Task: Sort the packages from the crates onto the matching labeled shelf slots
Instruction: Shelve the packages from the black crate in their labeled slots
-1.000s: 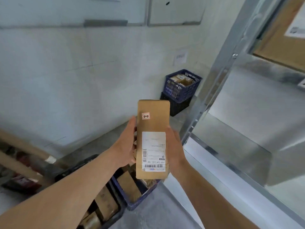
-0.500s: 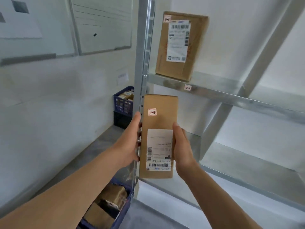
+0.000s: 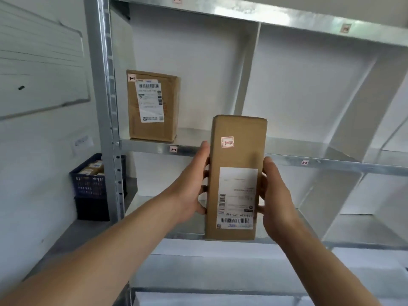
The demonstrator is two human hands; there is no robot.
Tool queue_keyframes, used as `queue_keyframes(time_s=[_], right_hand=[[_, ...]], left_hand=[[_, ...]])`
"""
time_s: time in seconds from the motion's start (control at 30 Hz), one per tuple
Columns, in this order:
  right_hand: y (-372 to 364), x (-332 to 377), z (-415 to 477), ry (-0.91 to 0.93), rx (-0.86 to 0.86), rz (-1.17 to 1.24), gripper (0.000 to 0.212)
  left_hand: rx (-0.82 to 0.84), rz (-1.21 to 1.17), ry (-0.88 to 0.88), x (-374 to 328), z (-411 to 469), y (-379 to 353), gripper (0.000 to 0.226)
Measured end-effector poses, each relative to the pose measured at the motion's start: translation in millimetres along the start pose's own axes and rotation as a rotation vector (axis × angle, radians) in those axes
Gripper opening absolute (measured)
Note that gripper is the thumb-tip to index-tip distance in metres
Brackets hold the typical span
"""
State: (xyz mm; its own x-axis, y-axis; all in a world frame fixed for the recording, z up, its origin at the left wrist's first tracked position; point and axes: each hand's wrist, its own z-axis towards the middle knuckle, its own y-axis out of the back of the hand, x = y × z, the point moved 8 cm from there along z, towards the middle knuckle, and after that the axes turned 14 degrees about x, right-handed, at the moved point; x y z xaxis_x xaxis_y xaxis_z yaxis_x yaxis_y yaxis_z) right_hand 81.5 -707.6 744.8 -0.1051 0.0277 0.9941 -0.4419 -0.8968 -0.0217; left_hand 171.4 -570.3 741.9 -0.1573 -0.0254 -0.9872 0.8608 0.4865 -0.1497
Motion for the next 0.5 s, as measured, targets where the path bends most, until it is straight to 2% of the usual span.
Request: queue_keyframes(time_s=[0.27,0.37,0.5], right_hand=[[80,73,18,0.128,-0.131,0.036,0.052],[109,94,39,0.165,-0.147,0.032,0.053],[140,110,78,0.192,-0.111,0.044,0.056]], left_hand=[[0.141,0.149,-0.063,-75,74,-68,0.081],[0.146,0.147,-0.100,-101,104,-86,0.070],[0.101,0.123,-0.143,-122,147,-98,0.068]])
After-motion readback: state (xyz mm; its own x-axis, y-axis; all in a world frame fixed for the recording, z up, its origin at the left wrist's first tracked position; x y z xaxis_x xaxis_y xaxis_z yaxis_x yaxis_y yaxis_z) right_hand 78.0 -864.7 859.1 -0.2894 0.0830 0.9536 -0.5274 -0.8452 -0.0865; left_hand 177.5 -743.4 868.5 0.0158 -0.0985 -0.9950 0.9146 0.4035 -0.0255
